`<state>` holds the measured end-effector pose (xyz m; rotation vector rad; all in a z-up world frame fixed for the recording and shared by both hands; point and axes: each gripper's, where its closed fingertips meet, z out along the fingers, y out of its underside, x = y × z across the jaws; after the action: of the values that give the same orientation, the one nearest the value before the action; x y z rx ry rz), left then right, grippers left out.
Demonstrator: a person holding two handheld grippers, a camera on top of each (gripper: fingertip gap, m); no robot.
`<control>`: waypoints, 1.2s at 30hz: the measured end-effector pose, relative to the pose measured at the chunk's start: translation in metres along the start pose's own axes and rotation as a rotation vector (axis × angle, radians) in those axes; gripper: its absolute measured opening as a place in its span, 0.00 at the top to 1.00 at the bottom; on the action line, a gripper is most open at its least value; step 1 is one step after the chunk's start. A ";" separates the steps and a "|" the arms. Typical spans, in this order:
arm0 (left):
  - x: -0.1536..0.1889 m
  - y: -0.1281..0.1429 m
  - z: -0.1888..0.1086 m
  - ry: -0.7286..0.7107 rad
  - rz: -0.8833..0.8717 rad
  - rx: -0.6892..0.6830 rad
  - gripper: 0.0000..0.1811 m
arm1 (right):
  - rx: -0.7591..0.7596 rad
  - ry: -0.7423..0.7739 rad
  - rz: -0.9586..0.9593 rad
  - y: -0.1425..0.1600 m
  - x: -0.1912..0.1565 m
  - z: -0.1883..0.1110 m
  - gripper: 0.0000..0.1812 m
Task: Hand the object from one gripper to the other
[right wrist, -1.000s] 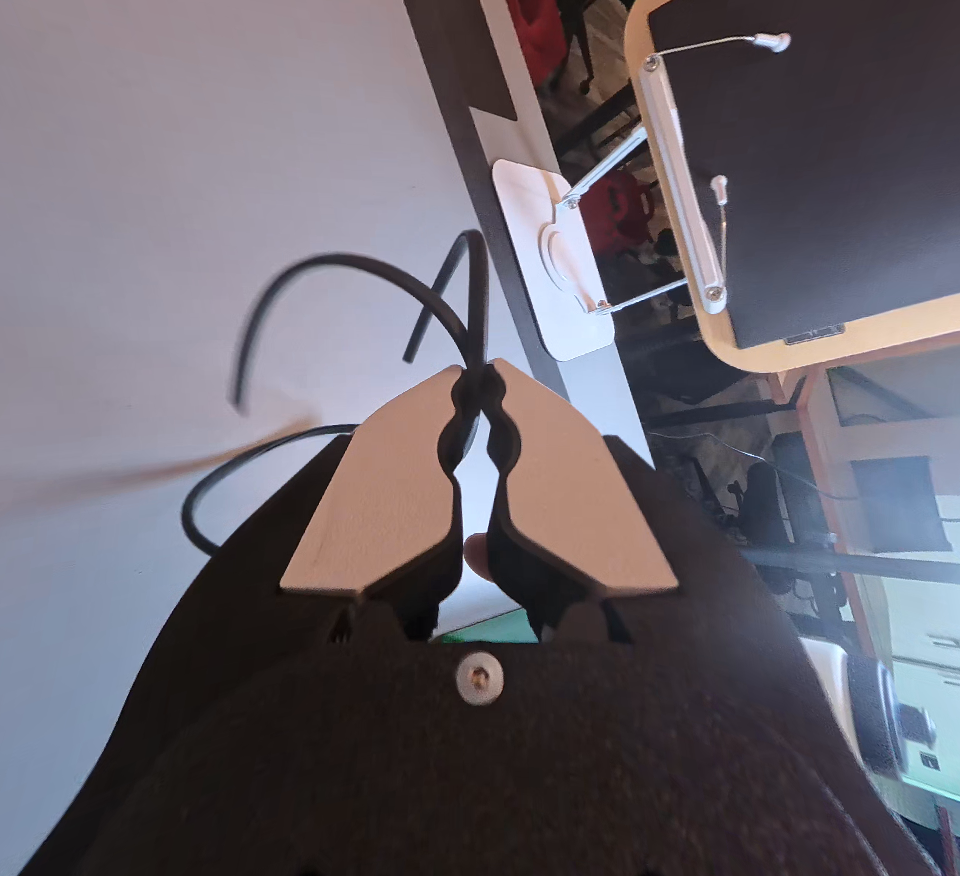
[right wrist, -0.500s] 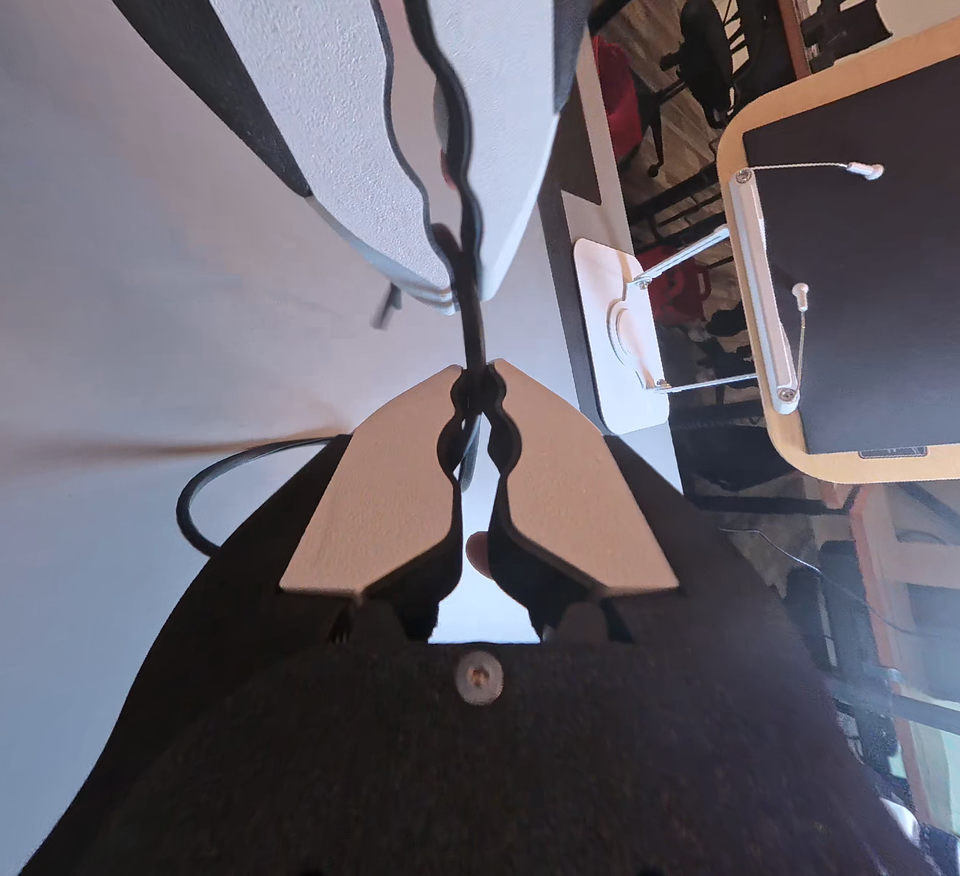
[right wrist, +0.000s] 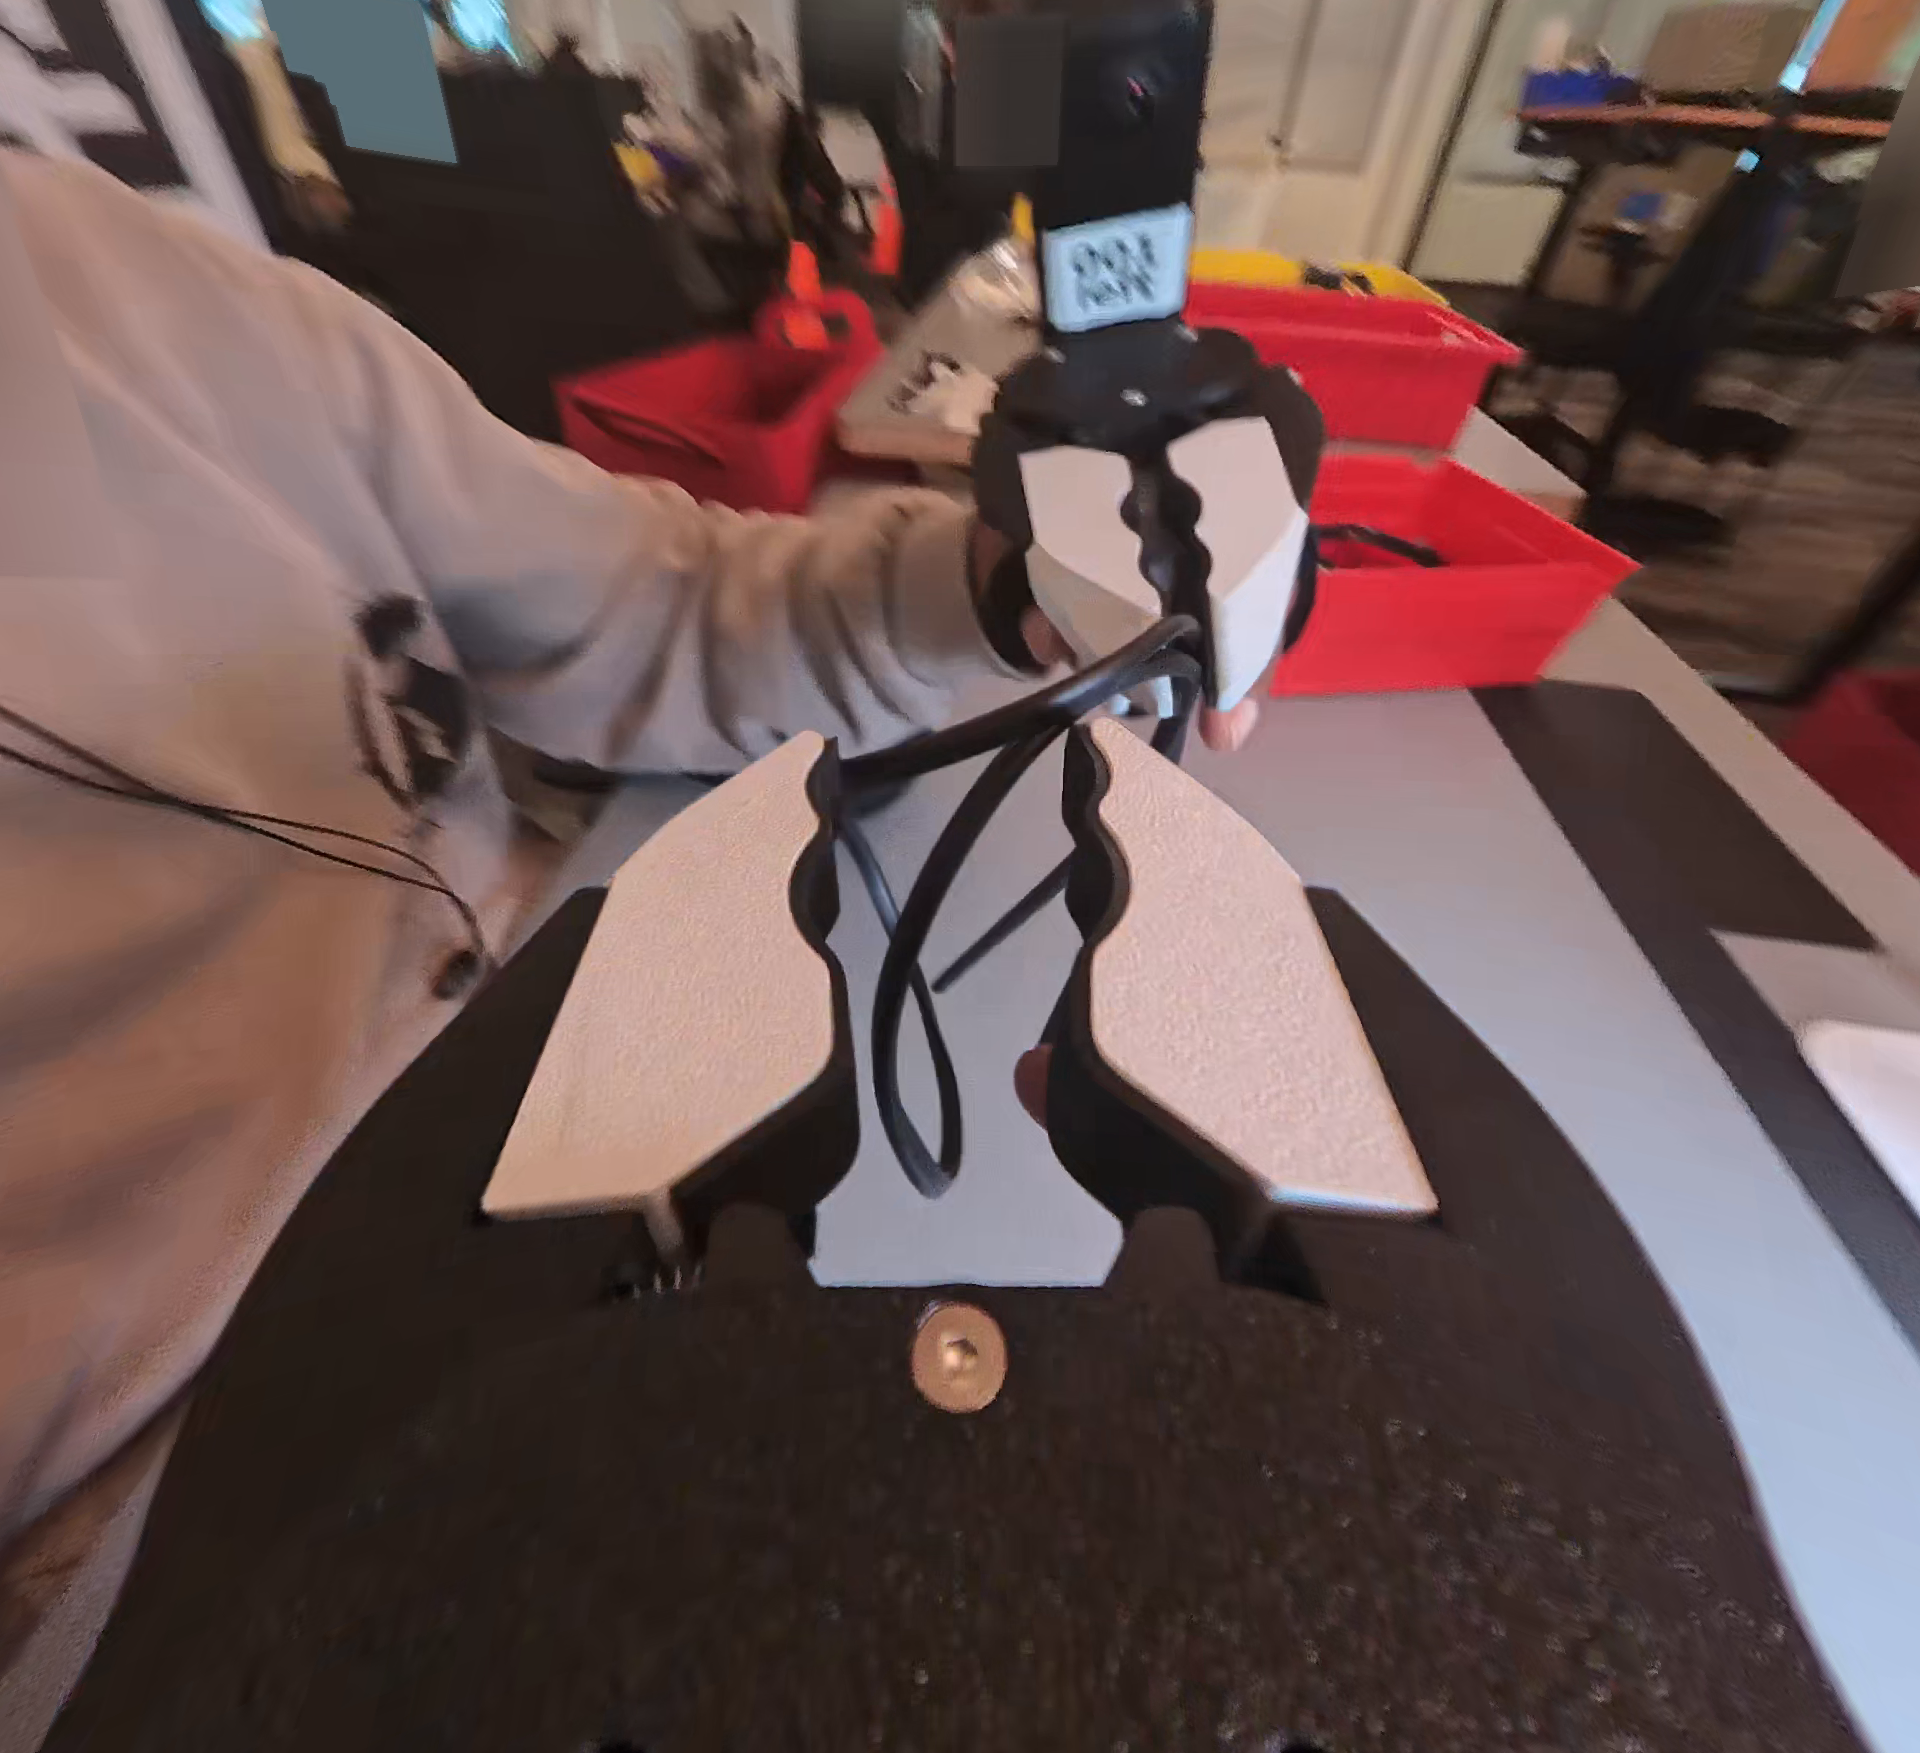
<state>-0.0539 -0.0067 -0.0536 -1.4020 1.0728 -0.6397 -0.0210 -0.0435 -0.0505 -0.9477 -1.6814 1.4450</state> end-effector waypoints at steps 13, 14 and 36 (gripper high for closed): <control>0.046 -0.028 -0.040 0.654 -0.337 0.409 0.97 | 0.081 -0.076 -0.030 -0.014 -0.015 -0.004 0.66; 0.052 -0.027 -0.041 0.718 -0.369 0.416 0.97 | 0.082 -0.100 -0.028 -0.015 -0.020 -0.003 0.66; 0.070 0.035 0.014 0.740 -0.534 0.051 0.93 | -0.317 0.026 -0.236 0.032 -0.025 0.039 0.96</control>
<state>-0.0202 -0.0574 -0.1045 -1.4440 1.2223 -1.6535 -0.0411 -0.0805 -0.0882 -0.8912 -1.9664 1.0274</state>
